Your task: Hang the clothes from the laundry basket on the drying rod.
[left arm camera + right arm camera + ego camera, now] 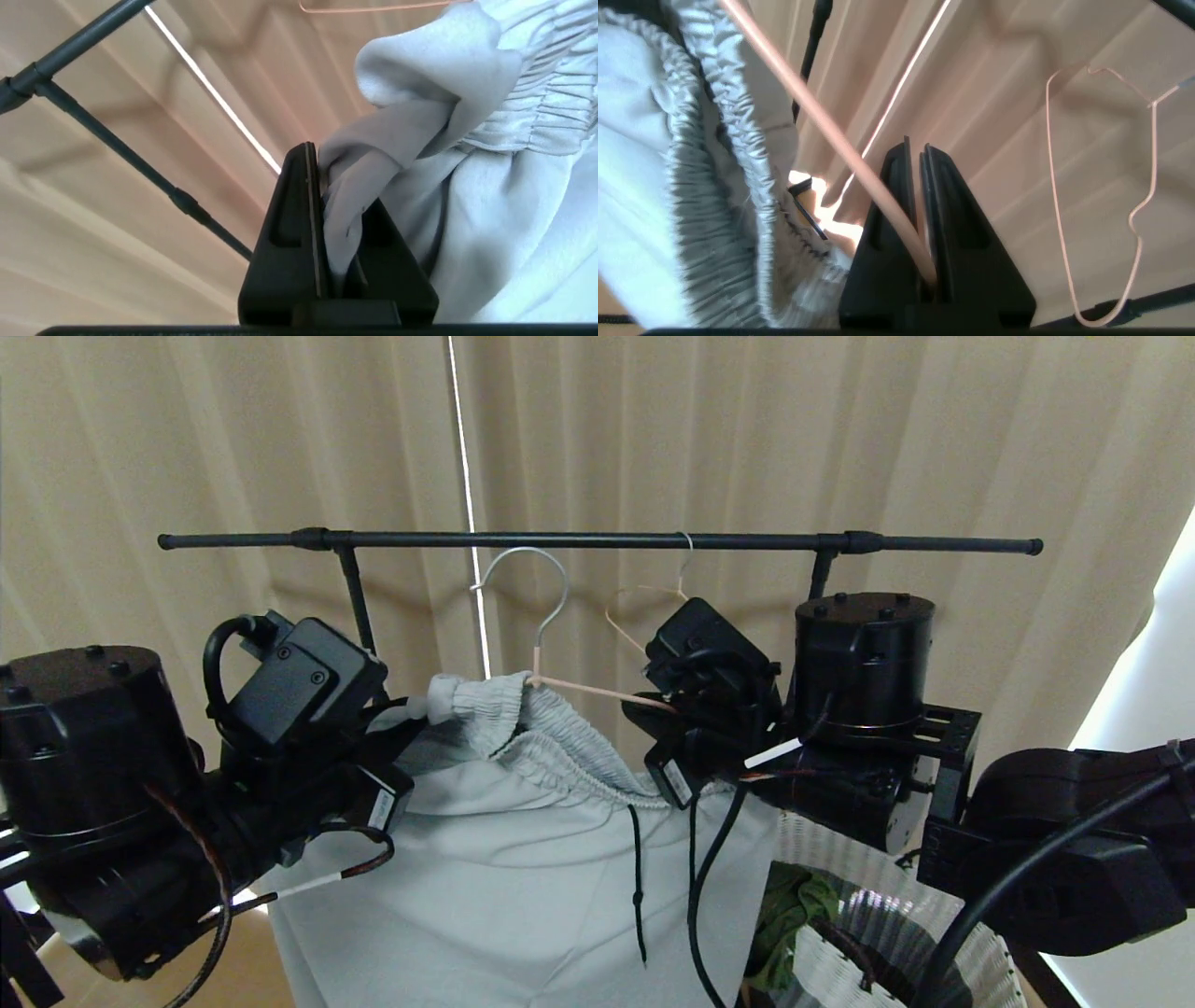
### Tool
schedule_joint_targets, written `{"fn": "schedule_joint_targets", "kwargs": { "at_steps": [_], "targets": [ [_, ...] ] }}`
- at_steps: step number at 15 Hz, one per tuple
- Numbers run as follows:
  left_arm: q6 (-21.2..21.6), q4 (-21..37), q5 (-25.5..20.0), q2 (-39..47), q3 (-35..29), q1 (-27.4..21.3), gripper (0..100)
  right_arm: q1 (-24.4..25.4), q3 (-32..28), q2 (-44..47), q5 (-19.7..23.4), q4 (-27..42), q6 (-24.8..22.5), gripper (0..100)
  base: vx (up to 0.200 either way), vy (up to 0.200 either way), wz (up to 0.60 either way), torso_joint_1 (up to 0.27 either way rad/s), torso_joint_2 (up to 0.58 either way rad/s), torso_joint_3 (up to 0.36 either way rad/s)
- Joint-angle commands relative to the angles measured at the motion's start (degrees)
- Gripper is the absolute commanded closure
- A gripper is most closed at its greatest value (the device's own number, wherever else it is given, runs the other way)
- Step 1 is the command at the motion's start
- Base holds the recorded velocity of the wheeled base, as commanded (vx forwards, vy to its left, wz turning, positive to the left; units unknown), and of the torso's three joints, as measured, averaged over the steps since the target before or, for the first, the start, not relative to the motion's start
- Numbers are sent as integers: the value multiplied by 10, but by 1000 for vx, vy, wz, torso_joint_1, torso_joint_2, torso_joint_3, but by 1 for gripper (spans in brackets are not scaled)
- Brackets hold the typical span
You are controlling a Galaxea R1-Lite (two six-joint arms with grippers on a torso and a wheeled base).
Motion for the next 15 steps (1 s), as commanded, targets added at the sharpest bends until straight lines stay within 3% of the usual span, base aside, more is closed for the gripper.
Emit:
{"fn": "schedule_joint_targets", "kwargs": {
  "at_steps": [1,5,6,8,11,15],
  "targets": [
    [-1,-3,1,-8,6,0,100,0,2,-2,-1,0,0,100,0,0,0,0,0,0],
    [-50,0,-5,-31,6,-2,100,14,6,-17,-15,-1,1,100,0,0,0,0,0,0],
    [-61,6,-12,-37,6,-2,0,14,7,-18,-15,-1,1,100,0,0,0,0,0,0],
    [-78,15,-37,-49,2,-1,0,13,11,-24,-15,-1,1,100,0,0,0,0,0,0],
    [-93,14,-37,-63,1,8,0,4,22,-37,-23,-1,1,100,0,0,0,0,0,0],
    [-92,15,-38,-107,12,58,0,-33,61,-69,-35,-1,2,100,0,0,0,0,0,0]
  ]
}}
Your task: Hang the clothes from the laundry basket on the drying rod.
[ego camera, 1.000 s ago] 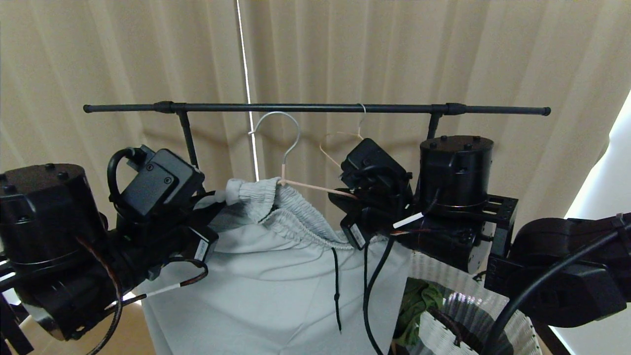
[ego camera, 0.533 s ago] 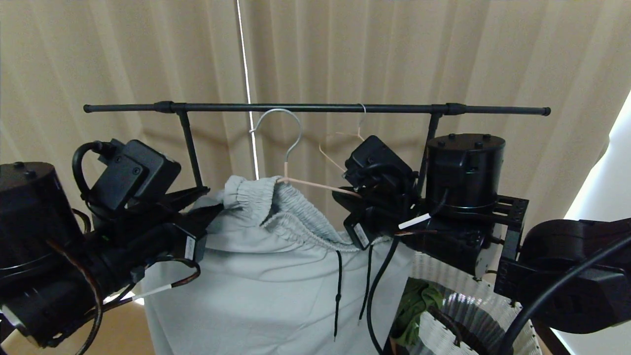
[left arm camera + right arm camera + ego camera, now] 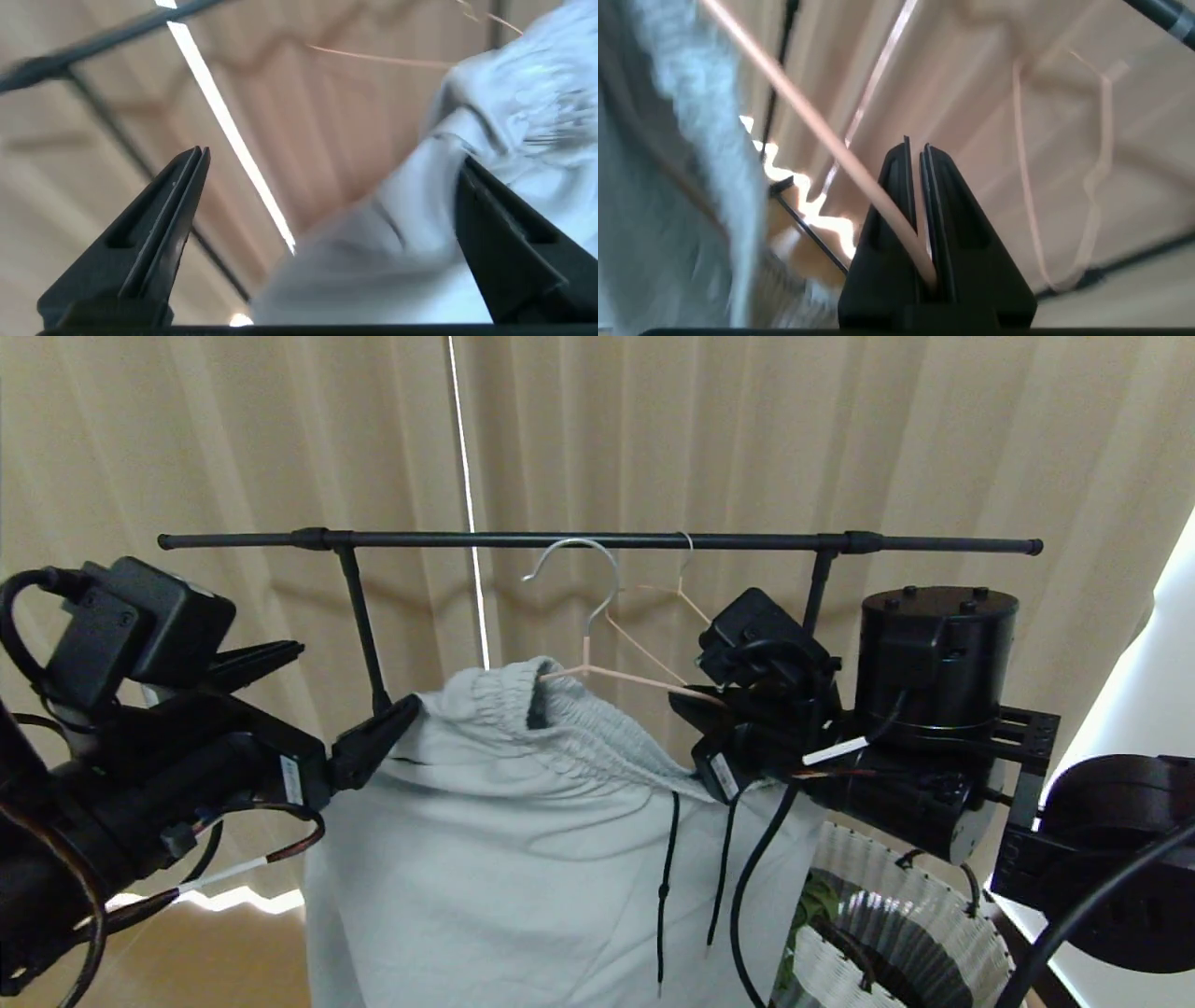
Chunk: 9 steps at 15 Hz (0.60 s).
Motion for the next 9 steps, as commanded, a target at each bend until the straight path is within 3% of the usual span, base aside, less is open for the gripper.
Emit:
{"fn": "schedule_joint_targets", "kwargs": {
  "at_steps": [1,5,9],
  "targets": [
    [1,1,0,-21,5,21,0,-23,20,-24,1,-1,0,100,0,0,0,0,0,0],
    [1,2,0,-8,14,41,0,-41,47,-43,2,-5,1,100,0,0,0,0,0,0],
    [4,2,-4,3,21,31,0,-54,86,-45,1,-79,-1,100,0,0,0,0,0,0]
  ]
}}
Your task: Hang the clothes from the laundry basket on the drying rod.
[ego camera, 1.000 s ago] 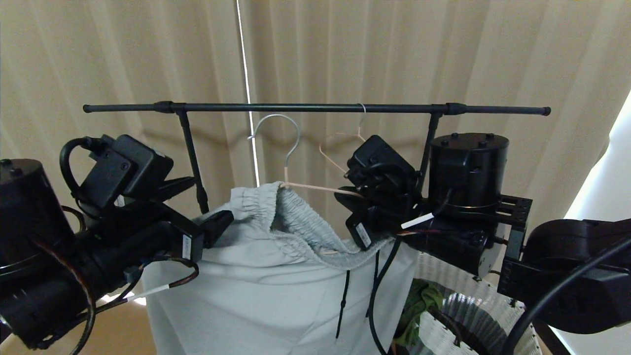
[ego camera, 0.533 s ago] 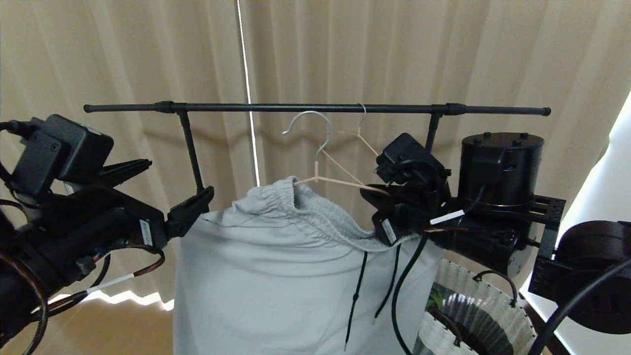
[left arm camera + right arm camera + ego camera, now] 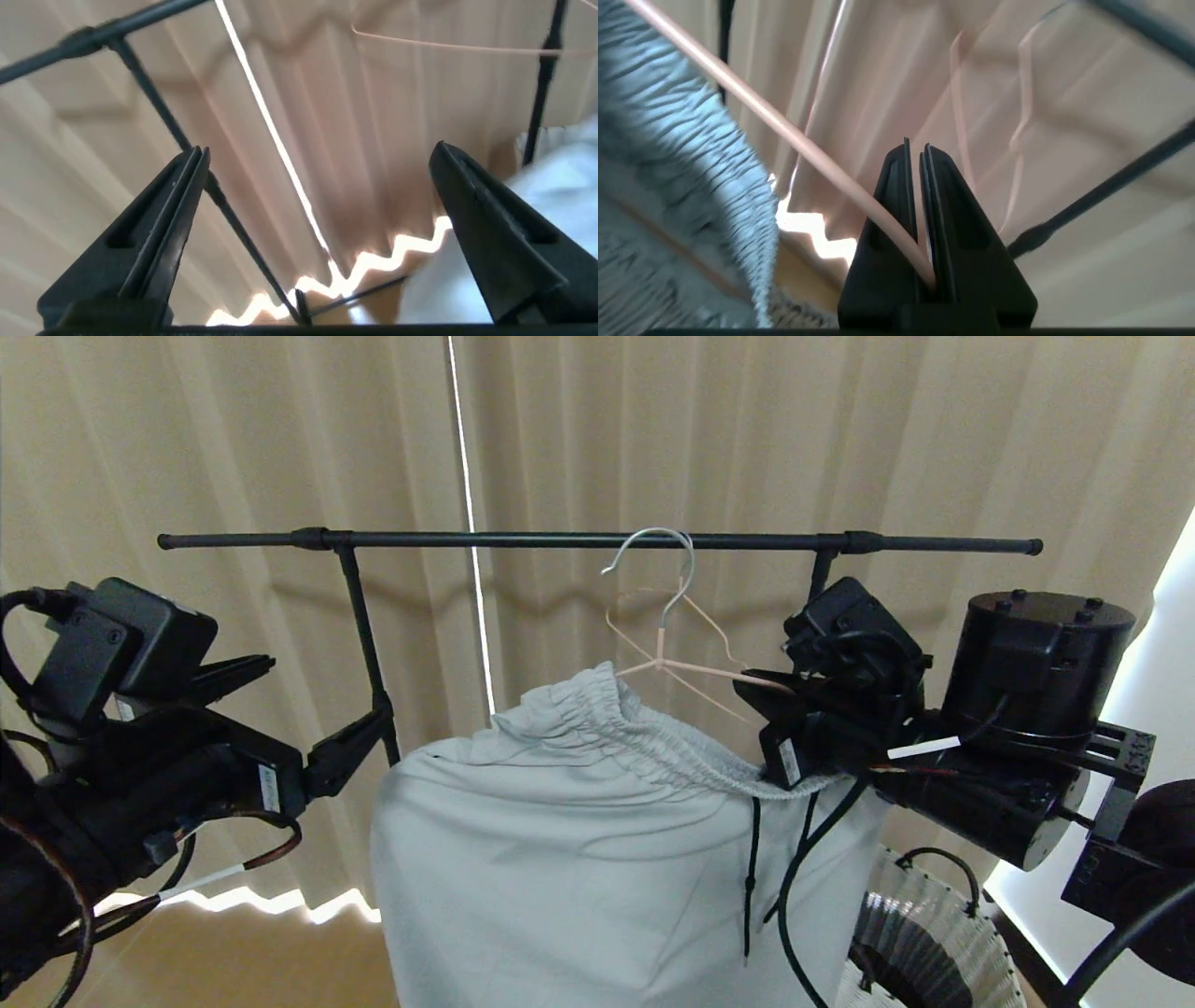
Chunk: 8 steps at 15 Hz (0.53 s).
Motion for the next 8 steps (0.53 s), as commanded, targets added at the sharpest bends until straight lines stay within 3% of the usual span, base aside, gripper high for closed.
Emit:
{"fn": "schedule_joint_targets", "kwargs": {
  "at_steps": [1,5,8],
  "targets": [
    [1,0,-20,5,3,-8,0,-4,8,-4,1,-2,0,100,0,0,0,0,0,0],
    [2,1,-53,11,17,-7,0,-3,0,-30,1,7,-2,100,0,0,0,0,0,0],
    [45,0,-53,20,19,18,0,-4,-9,-65,3,32,-2,100,0,0,0,0,0,0]
  ]
}}
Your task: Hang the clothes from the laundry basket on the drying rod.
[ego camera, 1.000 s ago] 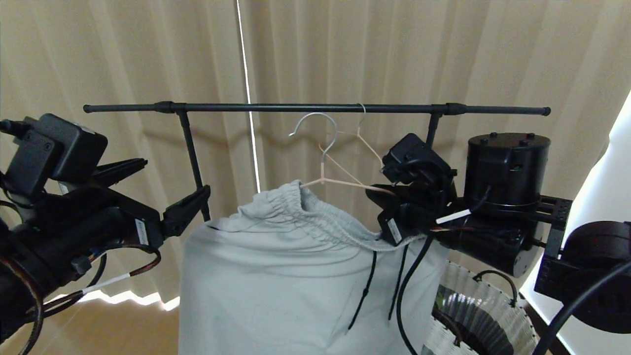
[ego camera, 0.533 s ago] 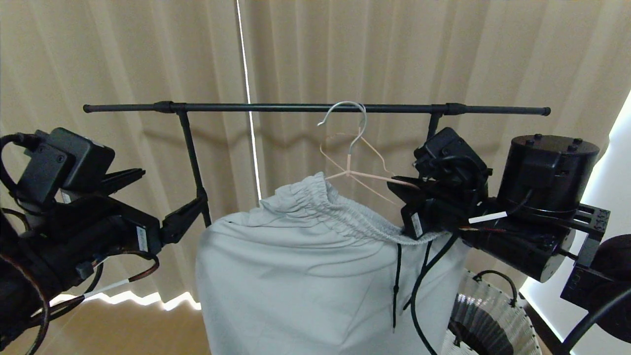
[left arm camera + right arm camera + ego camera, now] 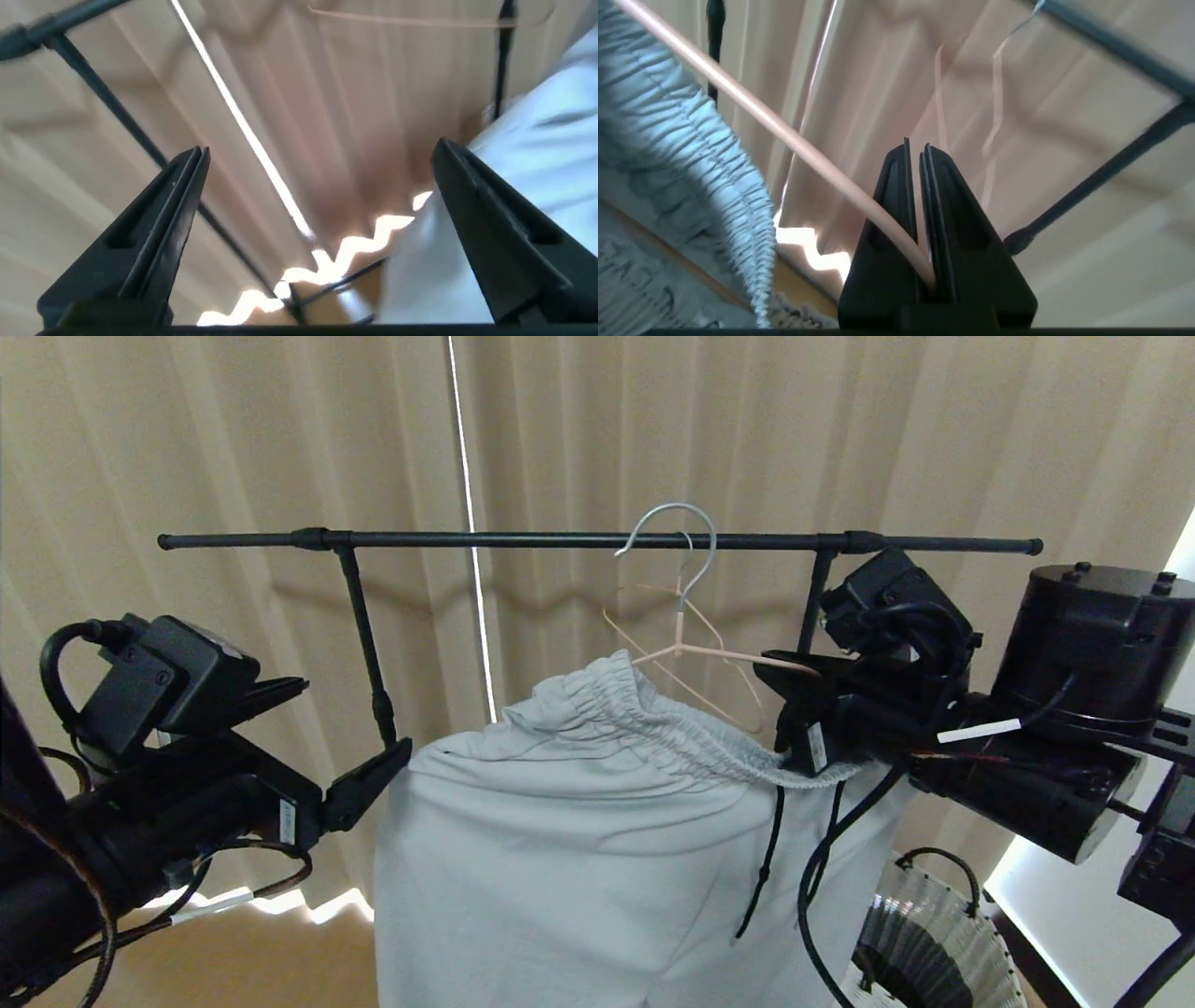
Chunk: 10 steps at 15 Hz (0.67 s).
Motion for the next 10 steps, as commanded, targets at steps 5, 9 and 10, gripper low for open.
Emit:
{"fn": "schedule_joint_targets", "kwargs": {
  "at_steps": [5,9,10],
  "targets": [
    [9,-1,-31,6,31,-7,0,0,-4,-48,4,26,1,100,0,0,0,0,0,0],
    [9,-2,-52,14,39,-15,0,0,0,-68,6,35,1,100,0,0,0,0,0,0],
    [10,-2,-52,16,40,-17,0,0,0,-69,6,34,1,100,0,0,0,0,0,0]
  ]
}}
